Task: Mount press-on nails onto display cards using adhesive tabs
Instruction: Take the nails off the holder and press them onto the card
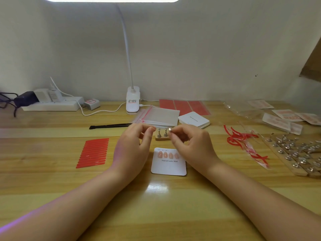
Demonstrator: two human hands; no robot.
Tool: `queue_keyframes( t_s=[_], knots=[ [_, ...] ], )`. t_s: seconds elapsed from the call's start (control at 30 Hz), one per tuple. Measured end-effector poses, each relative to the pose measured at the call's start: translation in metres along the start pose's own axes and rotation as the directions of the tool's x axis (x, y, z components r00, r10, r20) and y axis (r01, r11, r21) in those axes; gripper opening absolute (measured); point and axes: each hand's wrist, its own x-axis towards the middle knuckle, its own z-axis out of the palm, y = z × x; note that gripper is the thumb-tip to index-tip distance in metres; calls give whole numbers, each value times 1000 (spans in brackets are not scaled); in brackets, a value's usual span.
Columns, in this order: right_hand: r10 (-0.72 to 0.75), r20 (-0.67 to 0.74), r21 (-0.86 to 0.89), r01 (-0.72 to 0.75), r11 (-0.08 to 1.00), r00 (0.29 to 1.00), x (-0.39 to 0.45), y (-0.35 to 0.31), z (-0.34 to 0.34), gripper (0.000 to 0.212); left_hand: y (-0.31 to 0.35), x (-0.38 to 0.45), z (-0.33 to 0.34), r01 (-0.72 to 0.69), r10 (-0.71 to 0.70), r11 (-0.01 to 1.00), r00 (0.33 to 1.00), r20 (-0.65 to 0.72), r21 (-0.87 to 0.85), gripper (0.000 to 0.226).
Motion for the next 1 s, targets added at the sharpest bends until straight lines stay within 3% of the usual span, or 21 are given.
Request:
queue_keyframes(
  t_s=[0.13,0.33,0.7,0.8,0.87,1.0],
  knots=[
    [279,-98,28,-277,960,955,6,13,-11,7,2,-2,-1,0,1,999,1000,27,-33,15],
    [449,-86,-197,-457,868,889,11,32,-15,9,-1,-1,2,30,-28,999,998,48,-35,17],
    [514,-30,-279,-501,819,857,16,37,-19,14,-2,-3,3,8,-2,997,996,88,-71,21],
    [531,-30,-288,-516,807,847,16,34,-20,28,-2,-3,3,22,-13,995,996,85,-97,22],
    [525,-73,-279,-523,806,848,16,31,-21,36,-2,-3,2,39,-30,993,996,80,-109,19],
    [479,-73,-358,-471,806,875,14,29,-21,32,0,-2,0,45,-36,992,996,83,-119,18]
  ],
)
